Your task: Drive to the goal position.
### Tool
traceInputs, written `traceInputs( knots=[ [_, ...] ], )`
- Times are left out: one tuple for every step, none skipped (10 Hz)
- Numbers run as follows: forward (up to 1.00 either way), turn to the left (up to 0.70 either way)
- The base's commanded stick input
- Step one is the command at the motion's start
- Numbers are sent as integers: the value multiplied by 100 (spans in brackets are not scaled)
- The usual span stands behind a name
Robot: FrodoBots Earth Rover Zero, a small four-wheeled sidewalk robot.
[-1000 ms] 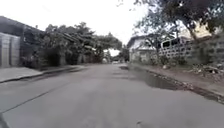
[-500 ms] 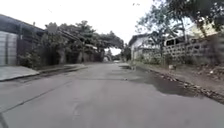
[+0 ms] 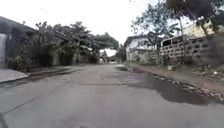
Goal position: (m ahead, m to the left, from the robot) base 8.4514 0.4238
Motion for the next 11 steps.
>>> traceInputs(
  knots=[
    [85,0],
    [85,0],
    [85,0],
    [85,0],
    [85,0],
    [85,0],
    [85,0],
    [85,0],
    [85,0],
    [85,0],
    [85,-26]
  ],
)
